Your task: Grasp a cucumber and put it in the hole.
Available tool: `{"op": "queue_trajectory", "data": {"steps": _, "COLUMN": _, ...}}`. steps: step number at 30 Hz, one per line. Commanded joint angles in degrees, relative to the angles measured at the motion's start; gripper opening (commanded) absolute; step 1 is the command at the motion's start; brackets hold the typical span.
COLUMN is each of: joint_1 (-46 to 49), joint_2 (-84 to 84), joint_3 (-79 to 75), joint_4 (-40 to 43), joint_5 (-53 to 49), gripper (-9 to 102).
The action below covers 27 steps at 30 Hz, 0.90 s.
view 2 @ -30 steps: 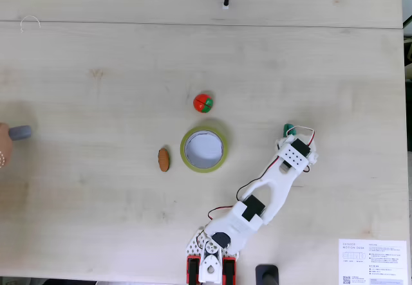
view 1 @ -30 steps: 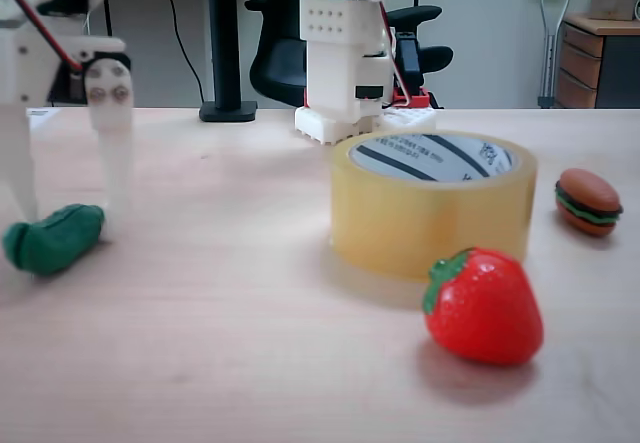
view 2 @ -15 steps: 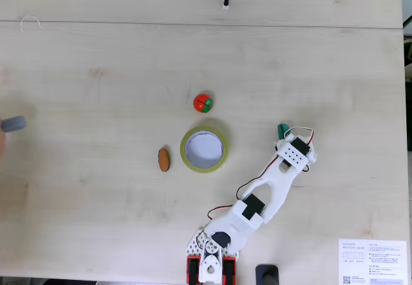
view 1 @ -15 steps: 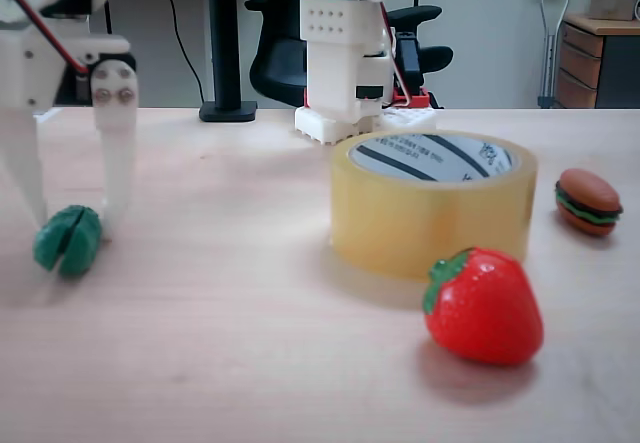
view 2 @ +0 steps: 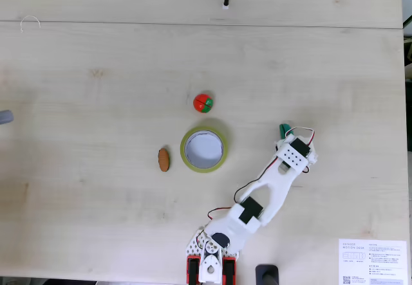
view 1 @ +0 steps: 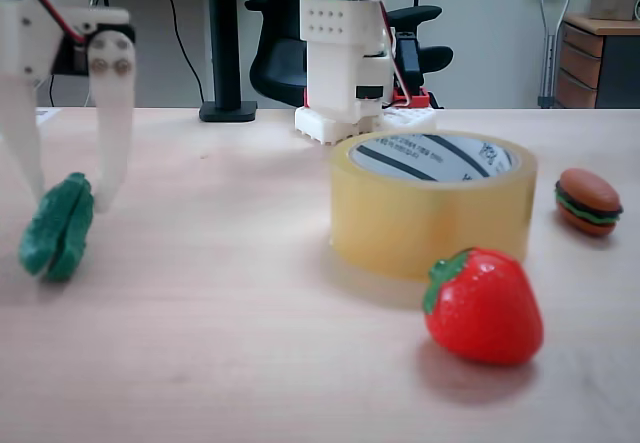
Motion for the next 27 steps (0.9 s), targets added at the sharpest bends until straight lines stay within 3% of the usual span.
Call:
{"op": "queue_trajectory", "data": {"steps": 1, "joint_1": -0.70, "joint_2": 8.88, "joint_3": -2.46, "joint_4": 1.76, "joint_5": 0.97, "gripper": 9}}
{"op": "queue_trajectory", "data": {"steps": 14, "joint_1": -4.04, "joint_2": 15.29, "joint_3": -3.60, "joint_4": 4.39, "joint_5": 4.48, "gripper": 7}}
{"op": "queue_trajectory", "data": {"steps": 19, "joint_1": -5.54, "joint_2": 13.71, "joint_3": -3.52, "joint_4": 3.52, "joint_5": 4.83, "gripper": 19}}
{"op": "queue_trajectory", "data": {"steps": 27, "joint_1": -7.73, "joint_2": 10.72, "joint_3": -3.78, "joint_4": -4.39, "joint_5": -8.35, "gripper": 28}}
